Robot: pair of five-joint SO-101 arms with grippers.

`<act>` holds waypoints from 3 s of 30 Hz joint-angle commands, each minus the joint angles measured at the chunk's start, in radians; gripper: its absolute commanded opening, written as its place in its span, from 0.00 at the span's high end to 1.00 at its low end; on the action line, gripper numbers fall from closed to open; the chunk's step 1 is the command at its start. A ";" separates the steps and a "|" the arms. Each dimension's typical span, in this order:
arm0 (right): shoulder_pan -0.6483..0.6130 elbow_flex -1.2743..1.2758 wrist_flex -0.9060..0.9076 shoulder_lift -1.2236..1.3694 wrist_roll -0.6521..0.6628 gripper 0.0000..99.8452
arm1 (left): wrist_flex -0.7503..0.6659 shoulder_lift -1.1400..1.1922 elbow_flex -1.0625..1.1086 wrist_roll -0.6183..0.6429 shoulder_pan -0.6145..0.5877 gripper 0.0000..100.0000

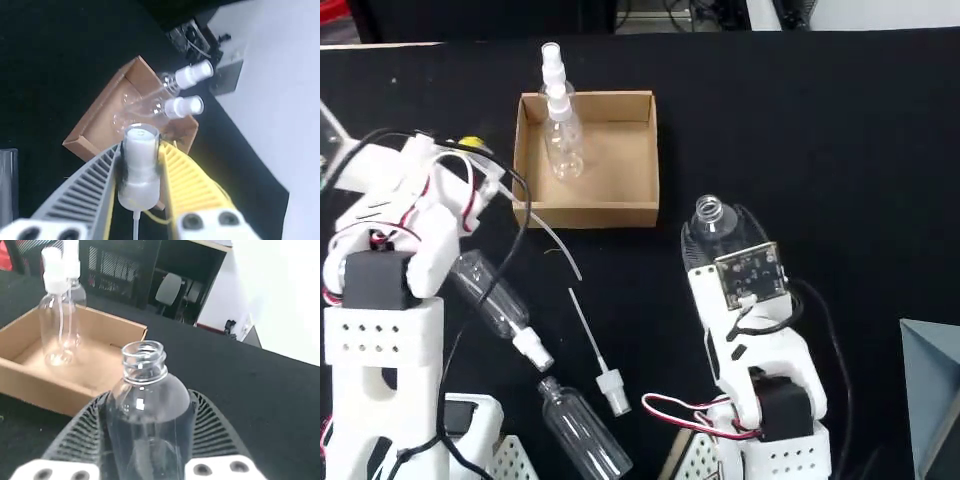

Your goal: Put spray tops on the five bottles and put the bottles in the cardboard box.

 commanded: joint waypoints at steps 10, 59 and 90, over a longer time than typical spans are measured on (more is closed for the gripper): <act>-0.140 0.030 0.009 -0.097 0.006 0.96 | -0.026 -0.031 -0.018 0.104 -0.054 0.97; -0.287 0.104 0.015 -0.097 0.081 0.96 | -0.416 -0.031 0.133 0.216 0.110 0.97; -0.287 0.104 0.014 -0.097 0.081 0.96 | -0.410 -0.031 0.177 -0.002 0.349 0.97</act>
